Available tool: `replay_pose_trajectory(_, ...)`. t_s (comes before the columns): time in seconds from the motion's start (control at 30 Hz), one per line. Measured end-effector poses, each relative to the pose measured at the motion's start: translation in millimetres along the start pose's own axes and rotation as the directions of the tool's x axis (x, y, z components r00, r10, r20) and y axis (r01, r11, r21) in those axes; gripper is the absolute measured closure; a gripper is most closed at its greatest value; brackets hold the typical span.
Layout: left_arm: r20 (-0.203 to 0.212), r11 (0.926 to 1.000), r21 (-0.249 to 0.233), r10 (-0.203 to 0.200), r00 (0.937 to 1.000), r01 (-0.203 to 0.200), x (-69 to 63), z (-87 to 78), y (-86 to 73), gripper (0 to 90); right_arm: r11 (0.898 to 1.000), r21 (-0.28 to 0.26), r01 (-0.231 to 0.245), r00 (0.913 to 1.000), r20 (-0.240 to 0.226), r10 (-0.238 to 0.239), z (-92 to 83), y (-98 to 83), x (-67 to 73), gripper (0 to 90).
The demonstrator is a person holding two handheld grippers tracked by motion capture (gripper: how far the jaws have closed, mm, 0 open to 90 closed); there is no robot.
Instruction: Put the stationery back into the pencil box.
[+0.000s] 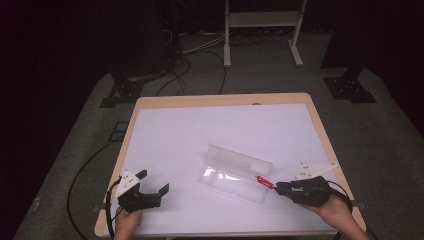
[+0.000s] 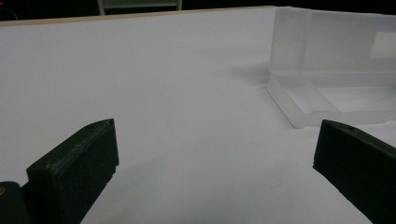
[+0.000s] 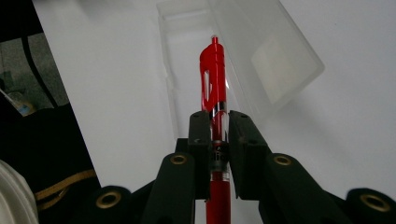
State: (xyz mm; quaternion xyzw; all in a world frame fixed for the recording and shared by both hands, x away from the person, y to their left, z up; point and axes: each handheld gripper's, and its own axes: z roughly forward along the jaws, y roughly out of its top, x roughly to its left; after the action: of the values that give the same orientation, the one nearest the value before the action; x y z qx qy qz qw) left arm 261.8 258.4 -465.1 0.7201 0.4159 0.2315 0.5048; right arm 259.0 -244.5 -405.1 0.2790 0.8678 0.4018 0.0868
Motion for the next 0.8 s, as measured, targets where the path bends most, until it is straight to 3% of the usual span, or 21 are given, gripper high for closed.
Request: replay_pose_trajectory(0.8,0.001,1.0,-0.001,0.005,1.0,-0.005,0.0,-0.1,0.1,0.0,0.996,0.026,0.081,0.9954,-0.053,-0.079,31.2,31.0,5.4,78.9)
